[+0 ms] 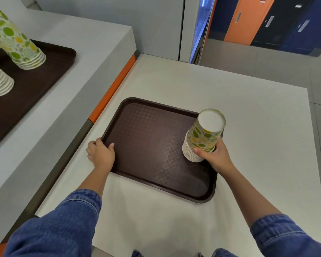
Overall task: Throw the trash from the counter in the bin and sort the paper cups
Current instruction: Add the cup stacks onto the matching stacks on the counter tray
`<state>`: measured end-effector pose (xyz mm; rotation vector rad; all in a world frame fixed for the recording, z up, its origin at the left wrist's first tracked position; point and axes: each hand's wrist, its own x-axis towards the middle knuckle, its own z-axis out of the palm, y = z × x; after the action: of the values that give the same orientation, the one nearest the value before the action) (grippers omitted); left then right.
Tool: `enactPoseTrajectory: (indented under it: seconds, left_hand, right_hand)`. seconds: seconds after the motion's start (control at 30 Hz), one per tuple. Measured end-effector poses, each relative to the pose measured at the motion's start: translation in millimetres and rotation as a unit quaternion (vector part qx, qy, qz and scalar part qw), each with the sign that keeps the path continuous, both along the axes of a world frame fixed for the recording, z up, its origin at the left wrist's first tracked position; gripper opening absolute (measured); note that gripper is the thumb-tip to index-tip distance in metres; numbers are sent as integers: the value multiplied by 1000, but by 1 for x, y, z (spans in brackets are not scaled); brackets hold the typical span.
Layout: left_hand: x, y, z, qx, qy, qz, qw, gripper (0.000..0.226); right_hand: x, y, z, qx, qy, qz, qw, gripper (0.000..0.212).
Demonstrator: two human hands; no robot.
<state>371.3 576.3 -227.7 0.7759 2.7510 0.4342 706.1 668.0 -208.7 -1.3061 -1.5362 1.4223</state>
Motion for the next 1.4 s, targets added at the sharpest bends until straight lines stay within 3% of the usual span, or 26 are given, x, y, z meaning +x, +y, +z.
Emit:
enactPoseTrajectory:
  seconds: [0.43, 0.63, 1.07, 1.23, 1.4]
  left_hand:
    - [-4, 0, -2, 37, -33, 31, 998, 55]
    - [-5, 0, -4, 43, -32, 36, 998, 56]
    - [-2, -2, 3, 46, -44, 38, 997, 60]
    - [0, -2, 40, 164, -15, -22, 986, 47]
    - [-27, -11, 104, 314, 42, -53, 947, 31]
  right_hand:
    - [-1, 2, 2, 2, -5, 6, 1000, 87]
    - [0, 3, 1, 13, -12, 9, 1000, 78]
    - [-14, 11, 10, 7, -19, 44, 999, 86]
    - [-41, 23, 26, 9, 4, 76, 997, 78]
    - [-83, 37, 46, 26, 14, 104, 994, 80]
